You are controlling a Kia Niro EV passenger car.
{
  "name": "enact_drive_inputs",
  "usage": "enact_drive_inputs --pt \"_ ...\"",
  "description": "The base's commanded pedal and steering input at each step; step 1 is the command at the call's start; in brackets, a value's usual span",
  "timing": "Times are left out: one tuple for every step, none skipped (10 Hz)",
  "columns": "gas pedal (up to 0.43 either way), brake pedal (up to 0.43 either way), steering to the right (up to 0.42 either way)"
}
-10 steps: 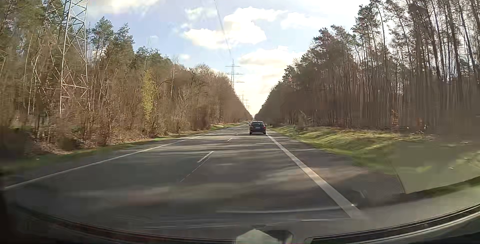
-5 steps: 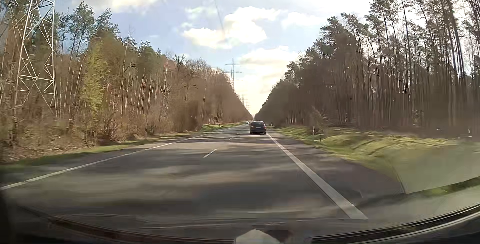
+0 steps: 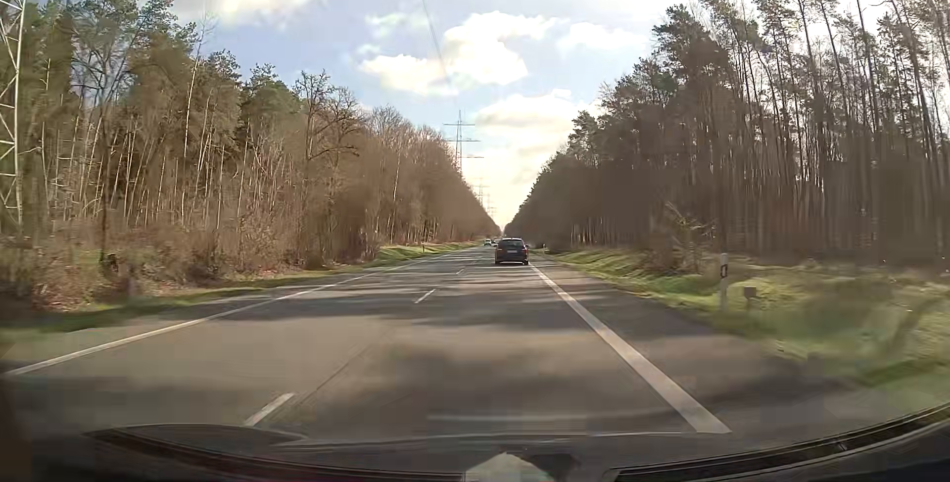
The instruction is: Follow the waypoints while adhering to traffic rules and regulations
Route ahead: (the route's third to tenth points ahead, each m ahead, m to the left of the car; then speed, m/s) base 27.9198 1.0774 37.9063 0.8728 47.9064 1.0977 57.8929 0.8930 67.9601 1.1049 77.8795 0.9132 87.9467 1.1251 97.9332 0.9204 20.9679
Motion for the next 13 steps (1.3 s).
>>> enact_drive_inputs --pt "0.138 0.000 0.000" --pt "0.138 0.000 0.000" --pt "0.138 0.000 -0.001" --pt "0.138 0.000 -0.001" --pt "0.138 0.000 -0.001" --pt "0.138 0.000 0.000" --pt "0.138 0.000 0.000" --pt "0.138 0.000 0.000" --pt "0.138 0.000 0.000" --pt "0.138 0.000 0.000" --pt "0.138 0.000 0.000" --pt "0.138 0.000 0.000" --pt "0.138 0.000 0.000"
